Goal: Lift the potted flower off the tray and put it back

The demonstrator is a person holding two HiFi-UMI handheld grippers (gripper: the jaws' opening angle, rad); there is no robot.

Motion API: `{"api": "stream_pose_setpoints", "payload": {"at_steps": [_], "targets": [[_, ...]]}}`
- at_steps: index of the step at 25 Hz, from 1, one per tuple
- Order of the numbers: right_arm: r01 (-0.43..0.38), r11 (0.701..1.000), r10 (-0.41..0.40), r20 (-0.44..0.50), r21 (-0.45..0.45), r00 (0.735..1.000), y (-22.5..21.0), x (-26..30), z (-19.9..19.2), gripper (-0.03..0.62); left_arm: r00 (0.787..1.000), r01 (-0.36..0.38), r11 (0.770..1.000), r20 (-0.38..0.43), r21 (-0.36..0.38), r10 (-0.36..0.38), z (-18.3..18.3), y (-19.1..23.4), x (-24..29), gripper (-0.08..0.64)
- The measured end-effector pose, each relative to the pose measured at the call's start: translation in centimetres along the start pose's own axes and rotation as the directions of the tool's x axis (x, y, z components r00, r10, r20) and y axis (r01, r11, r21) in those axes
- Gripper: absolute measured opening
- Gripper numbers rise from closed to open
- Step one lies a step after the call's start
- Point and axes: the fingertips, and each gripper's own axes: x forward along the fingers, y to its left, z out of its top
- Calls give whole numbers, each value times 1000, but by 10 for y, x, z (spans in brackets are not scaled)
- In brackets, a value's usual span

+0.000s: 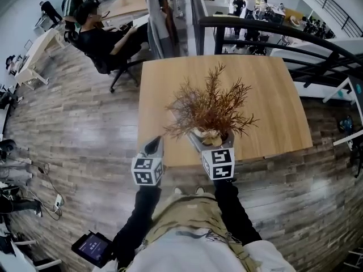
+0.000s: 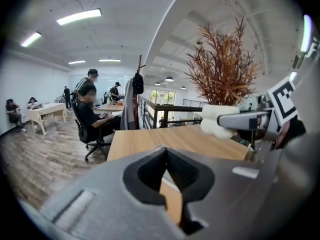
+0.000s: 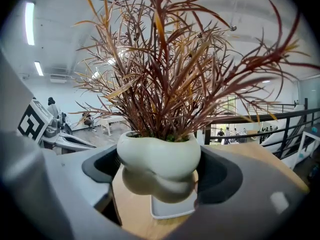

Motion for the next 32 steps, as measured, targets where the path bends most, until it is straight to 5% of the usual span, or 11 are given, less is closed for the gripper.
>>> {"api": "stream_pose_setpoints", "payload": {"at_steps": [14, 22, 32], "targets": [[-42, 999, 38, -164, -23, 986, 1, 61, -126, 476, 988, -54, 998, -146, -28, 49, -76, 34, 18, 2], [-4, 1000, 8, -295, 14, 956, -11, 82, -210, 476, 978, -73, 997, -196, -14, 68, -109, 59, 16, 2], [0, 999, 16, -331, 48, 944, -19, 119, -255, 476, 967, -87, 996, -238, 15, 88, -135, 70, 4, 2]]}}
